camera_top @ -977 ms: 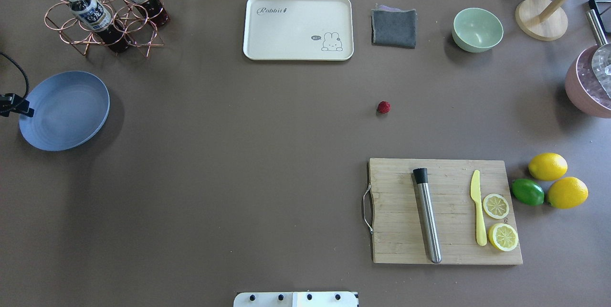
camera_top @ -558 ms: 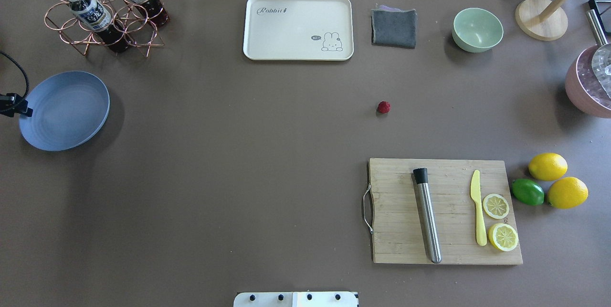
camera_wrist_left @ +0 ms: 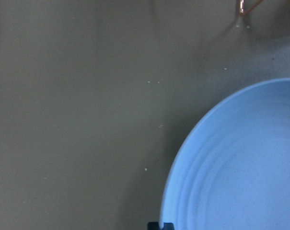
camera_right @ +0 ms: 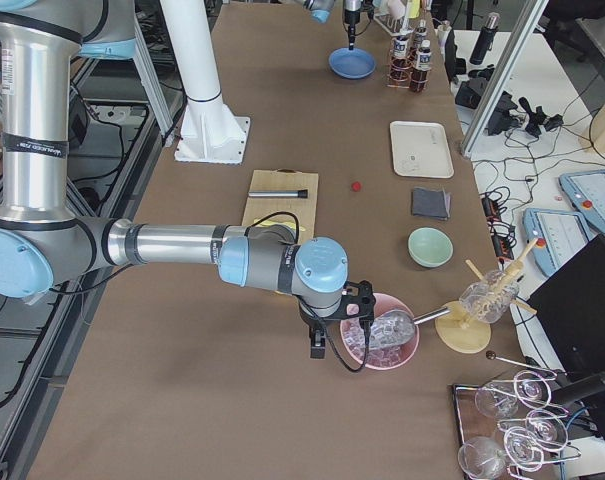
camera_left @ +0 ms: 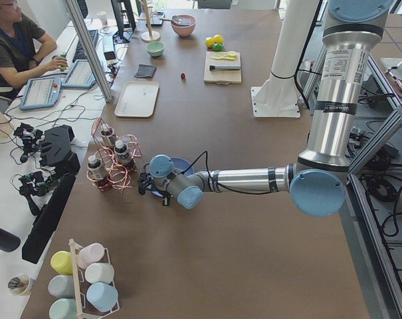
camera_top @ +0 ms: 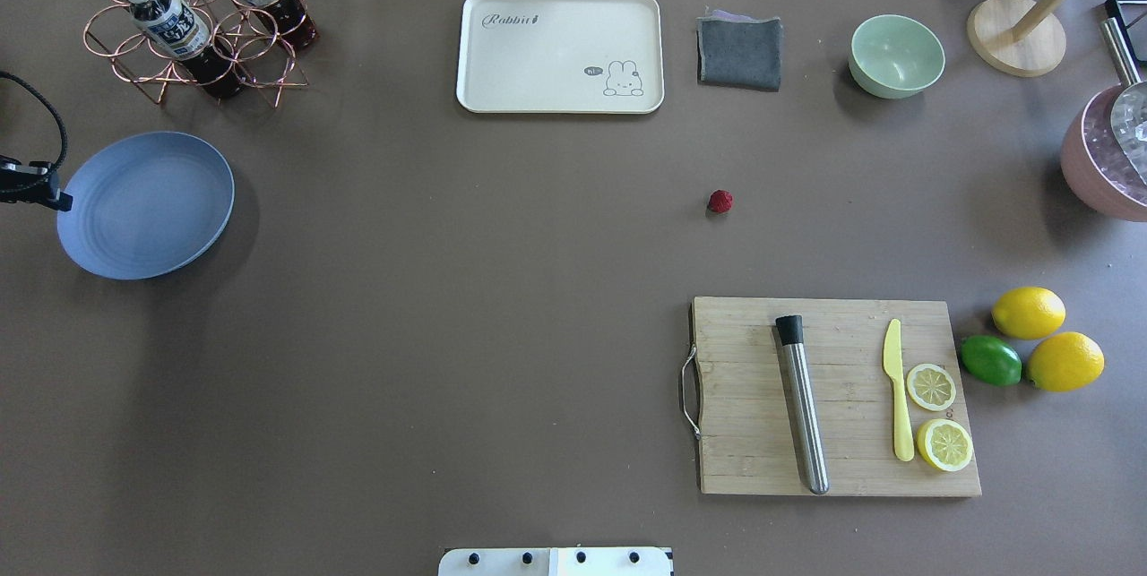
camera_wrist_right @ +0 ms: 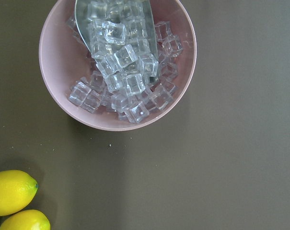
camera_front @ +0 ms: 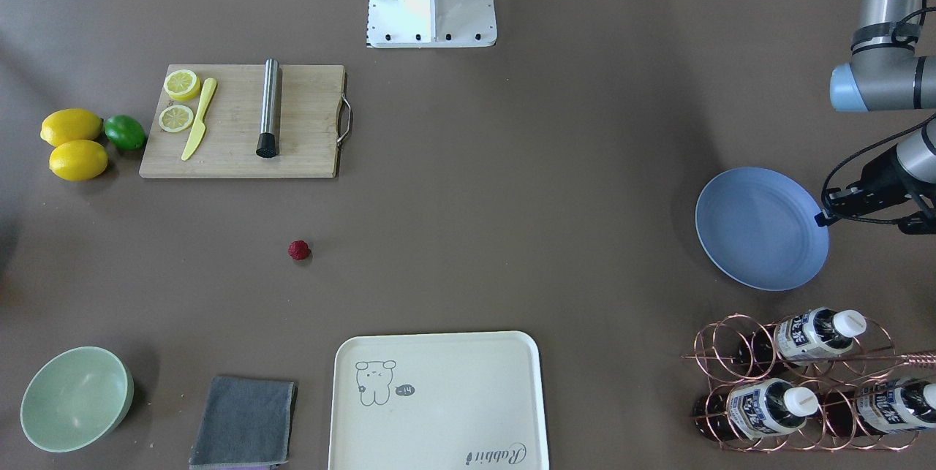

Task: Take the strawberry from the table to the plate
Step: 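Push the blue plate with the left gripper toward the table center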

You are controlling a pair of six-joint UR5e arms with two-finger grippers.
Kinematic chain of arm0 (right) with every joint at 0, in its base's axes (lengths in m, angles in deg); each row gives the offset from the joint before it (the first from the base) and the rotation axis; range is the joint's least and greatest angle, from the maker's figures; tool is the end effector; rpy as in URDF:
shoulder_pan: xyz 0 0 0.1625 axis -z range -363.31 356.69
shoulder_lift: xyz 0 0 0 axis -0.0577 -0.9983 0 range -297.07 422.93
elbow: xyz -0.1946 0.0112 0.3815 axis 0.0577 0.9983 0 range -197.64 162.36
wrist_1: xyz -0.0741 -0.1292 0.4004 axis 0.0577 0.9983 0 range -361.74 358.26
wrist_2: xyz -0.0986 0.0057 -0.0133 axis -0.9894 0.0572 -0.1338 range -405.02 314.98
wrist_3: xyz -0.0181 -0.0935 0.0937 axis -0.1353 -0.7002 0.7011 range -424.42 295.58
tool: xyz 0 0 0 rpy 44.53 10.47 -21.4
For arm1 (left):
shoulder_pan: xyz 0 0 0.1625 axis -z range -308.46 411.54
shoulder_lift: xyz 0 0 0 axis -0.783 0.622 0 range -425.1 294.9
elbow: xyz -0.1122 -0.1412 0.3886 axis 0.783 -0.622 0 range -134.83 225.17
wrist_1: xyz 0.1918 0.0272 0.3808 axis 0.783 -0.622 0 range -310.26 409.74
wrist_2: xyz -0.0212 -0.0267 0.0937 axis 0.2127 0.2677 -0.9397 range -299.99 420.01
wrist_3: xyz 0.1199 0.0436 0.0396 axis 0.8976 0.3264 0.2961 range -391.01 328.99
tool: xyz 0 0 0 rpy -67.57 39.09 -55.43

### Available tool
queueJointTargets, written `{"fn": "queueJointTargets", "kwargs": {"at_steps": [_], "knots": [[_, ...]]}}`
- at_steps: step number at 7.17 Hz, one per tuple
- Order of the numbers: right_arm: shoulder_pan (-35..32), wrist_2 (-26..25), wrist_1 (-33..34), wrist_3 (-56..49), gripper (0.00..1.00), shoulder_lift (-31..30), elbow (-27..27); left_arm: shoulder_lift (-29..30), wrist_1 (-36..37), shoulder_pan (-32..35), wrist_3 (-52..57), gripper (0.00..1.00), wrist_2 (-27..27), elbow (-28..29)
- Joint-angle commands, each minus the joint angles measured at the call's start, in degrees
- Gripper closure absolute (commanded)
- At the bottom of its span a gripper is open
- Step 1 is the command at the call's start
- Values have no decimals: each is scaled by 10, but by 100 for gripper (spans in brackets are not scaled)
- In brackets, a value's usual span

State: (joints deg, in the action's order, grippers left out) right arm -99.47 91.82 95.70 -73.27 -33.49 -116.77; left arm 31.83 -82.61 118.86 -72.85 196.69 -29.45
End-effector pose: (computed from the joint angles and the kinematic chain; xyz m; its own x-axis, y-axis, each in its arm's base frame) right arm 0.0838 -0.4428 0.6683 0.6820 -0.0207 0.7310 -0.0022 0.9995 0.0303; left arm 0.1931 -0.5557 0.6679 0.5686 -0.0350 -0.8219 0.0795 0.9968 0.0126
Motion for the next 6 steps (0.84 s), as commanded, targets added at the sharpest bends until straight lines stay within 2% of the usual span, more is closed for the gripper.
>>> {"fn": "queueJointTargets", "kwargs": {"at_steps": [1,3,4,5,6], "knots": [[8,-2,-14,0,0,1,-1,1,36,21,-2,100,61,-55],[62,6,-39,6,0,18,-6,-1,129,12,-3,100,60,-181],[97,28,-40,42,0,39,-13,0,178,-10,-10,100,56,-240],[120,31,-40,87,0,45,-34,17,193,-71,-99,100,34,-290],[150,30,-41,155,0,46,-65,49,193,-147,-184,100,-41,-308]]}}
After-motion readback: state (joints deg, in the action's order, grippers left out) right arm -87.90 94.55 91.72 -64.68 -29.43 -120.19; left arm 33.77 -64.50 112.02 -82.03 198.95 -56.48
